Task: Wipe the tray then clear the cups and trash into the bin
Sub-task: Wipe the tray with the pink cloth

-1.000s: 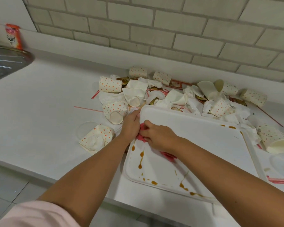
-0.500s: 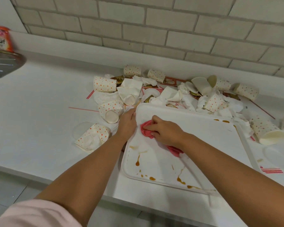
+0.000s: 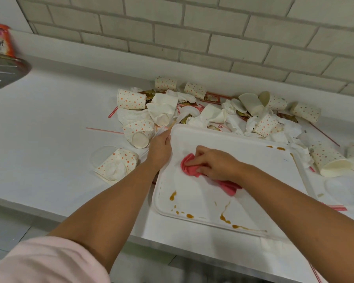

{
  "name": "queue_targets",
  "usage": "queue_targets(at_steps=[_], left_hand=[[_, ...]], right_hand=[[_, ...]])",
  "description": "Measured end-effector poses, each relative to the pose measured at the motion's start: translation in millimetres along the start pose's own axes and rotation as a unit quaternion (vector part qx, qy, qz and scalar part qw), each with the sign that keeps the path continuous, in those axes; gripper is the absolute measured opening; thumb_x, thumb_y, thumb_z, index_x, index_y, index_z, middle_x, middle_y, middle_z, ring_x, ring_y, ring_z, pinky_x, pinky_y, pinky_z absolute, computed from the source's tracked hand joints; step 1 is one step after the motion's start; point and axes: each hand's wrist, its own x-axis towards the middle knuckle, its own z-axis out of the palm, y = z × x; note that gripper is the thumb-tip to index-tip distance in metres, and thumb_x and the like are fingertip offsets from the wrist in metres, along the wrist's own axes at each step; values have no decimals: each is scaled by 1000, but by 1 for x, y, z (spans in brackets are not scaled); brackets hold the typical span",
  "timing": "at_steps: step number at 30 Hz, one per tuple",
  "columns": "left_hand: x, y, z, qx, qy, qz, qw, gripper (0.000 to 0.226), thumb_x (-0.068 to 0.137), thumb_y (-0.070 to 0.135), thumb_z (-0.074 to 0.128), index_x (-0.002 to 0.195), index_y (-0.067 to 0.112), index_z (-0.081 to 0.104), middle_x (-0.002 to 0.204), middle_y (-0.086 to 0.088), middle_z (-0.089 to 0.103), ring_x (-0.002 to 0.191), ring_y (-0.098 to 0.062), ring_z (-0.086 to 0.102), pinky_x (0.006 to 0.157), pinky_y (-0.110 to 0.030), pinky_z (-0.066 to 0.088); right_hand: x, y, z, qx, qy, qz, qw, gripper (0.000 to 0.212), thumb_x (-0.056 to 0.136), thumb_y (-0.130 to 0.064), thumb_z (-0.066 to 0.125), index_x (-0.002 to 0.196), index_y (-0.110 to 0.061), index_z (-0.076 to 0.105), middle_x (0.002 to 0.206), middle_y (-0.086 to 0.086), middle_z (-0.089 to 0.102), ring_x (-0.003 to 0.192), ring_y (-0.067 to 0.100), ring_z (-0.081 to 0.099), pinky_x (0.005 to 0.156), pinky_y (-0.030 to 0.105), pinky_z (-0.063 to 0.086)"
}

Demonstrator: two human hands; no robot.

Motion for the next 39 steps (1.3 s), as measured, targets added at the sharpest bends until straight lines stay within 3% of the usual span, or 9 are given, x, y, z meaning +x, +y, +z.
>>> queue_targets(at_steps=[3,7,12,15,19,24,29,33,39], left_hand=[[0,0,2,3,3,0,1000,37,97,1,34,125,3,57,105,-19,67,95,-31,60,74,-18,36],[1,-2,2,5,9,-2,1000,37,97,3,34,127,6,57,108,-17,68,97,-29,61,80,-23,41],[1,-2,2,1,-9,-6,1000,37,98,3,33,129,6,54,105,-19,67,89,-26,58,72,-18,37],[2,-5,2,5,-5,4,1000,37,98,2,34,129,5,54,101,-20,67,83,-20,55,65,-15,33],[2,-5,3,10,-2,5,1000,38,98,3,34,129,6,55,107,-17,67,96,-28,60,73,-17,36],[4,-6,3,22,0,1,1000,37,98,5,34,128,6,55,113,-16,66,103,-28,59,76,-16,35],[1,-4,1,13,-3,10,1000,36,98,2,33,126,2,56,98,-21,66,81,-24,56,61,-14,29],[0,-3,1,11,2,2,1000,35,98,3,33,124,2,57,97,-21,67,76,-17,51,59,-15,29],[0,-1,3,19,3,-6,1000,37,98,4,31,124,5,58,103,-16,67,85,-21,57,71,-20,36]], right_hand=[[10,-15,6,-34,20,-3,999,34,95,-24,48,126,-36,59,101,-3,41,99,21,54,75,30,39],[11,-47,22,-33,20,-69,997,34,95,-23,48,125,-35,60,121,-4,47,105,16,53,75,28,41],[-12,-49,24,-56,-61,-136,987,38,95,-19,48,128,-36,57,115,-1,45,95,18,52,68,26,34],[-15,-27,10,-29,-71,-88,993,39,91,-19,54,126,-37,58,108,-2,47,96,15,53,78,28,42],[-2,-21,4,-38,-7,-24,999,39,94,-21,51,130,-36,54,98,-6,38,90,11,46,73,23,33],[1,-61,24,-64,-25,-102,992,37,94,-18,48,126,-33,59,129,-3,45,106,20,54,75,30,41],[-24,-61,28,-75,-88,-148,982,38,95,-18,46,126,-37,58,111,-3,45,92,18,54,65,28,38],[-33,-41,11,-61,-110,-104,987,40,90,-15,53,121,-39,61,113,-5,48,96,13,53,69,22,33],[-13,-48,17,-63,-1,-23,998,32,94,-20,50,121,-32,63,110,3,48,97,22,54,75,34,45]])
